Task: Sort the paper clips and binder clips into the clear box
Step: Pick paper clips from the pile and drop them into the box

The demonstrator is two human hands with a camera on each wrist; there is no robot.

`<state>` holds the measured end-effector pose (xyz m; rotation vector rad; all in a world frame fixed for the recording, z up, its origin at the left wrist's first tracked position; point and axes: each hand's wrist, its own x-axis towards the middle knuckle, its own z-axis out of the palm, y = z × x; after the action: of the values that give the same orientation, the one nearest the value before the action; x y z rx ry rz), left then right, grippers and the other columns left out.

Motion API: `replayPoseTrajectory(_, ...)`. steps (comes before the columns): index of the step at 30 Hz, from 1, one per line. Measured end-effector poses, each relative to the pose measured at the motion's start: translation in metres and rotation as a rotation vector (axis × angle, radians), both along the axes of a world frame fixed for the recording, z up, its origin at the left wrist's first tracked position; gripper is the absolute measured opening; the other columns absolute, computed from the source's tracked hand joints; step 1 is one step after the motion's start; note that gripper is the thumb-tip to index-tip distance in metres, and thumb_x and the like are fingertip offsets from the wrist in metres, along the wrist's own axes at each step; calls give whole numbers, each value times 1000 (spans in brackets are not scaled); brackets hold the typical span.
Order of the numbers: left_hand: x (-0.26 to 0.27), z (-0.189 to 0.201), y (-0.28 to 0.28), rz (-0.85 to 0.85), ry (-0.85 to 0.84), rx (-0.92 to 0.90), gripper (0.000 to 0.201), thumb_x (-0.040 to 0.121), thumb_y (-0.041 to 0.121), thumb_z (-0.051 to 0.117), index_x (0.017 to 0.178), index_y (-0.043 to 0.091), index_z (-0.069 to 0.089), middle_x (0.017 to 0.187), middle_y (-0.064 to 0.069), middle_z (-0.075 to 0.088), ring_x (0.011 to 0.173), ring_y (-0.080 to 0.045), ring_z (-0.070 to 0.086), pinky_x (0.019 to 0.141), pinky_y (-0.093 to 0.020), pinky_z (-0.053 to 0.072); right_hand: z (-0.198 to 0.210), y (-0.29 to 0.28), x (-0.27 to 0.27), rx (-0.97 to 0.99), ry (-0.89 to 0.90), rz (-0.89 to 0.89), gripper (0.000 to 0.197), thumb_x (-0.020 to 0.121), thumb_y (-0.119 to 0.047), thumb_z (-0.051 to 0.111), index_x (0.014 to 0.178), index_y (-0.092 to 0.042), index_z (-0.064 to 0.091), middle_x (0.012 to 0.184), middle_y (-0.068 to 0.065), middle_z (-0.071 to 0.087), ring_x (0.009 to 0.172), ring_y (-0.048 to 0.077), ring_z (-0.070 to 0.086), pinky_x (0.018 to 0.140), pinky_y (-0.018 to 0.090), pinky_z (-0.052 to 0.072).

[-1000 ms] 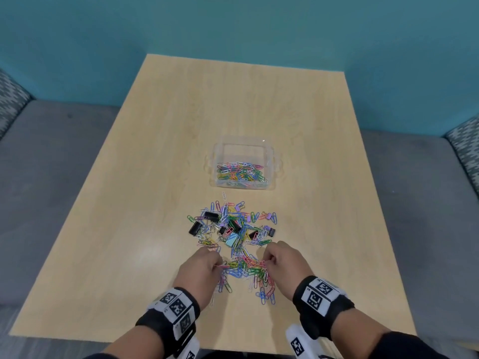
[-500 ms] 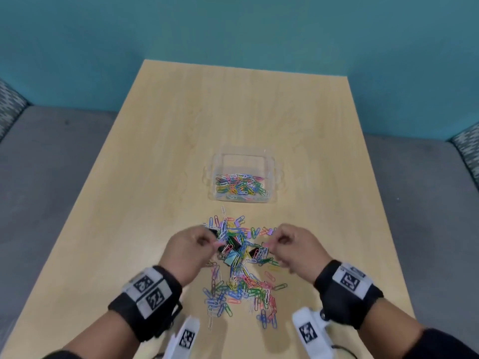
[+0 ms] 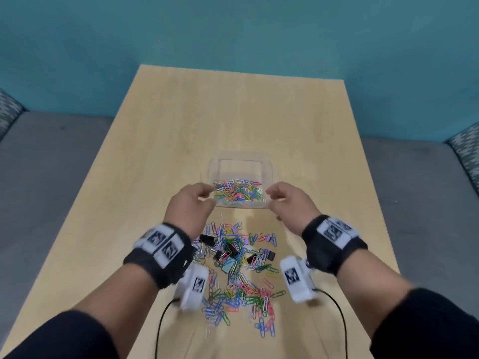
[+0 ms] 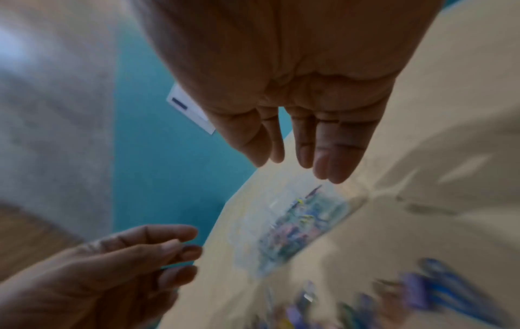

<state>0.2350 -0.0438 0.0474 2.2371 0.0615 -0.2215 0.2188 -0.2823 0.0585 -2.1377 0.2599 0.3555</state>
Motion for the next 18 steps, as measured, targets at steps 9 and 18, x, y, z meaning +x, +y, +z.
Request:
replayPoseTrajectory(9, -193, -28, 43, -830, -100, 389, 15, 81, 34, 49, 79, 27, 61, 85, 9, 53, 72, -14, 53, 58, -23, 48, -29, -17, -189, -643, -70, 946, 13, 64, -22, 52, 77, -25, 49, 85, 1, 54, 75, 25, 51, 55, 35, 47)
replayPoseTrajectory(18, -209, -51, 6, -648, -166, 563, 28, 71, 25, 51, 98, 20, 59, 109, -3, 50, 89, -26, 48, 67, -38, 53, -46, 44, -197, -637, -252, 850, 24, 68, -21, 53, 92, -22, 47, 99, 2, 54, 89, 26, 51, 66, 35, 50)
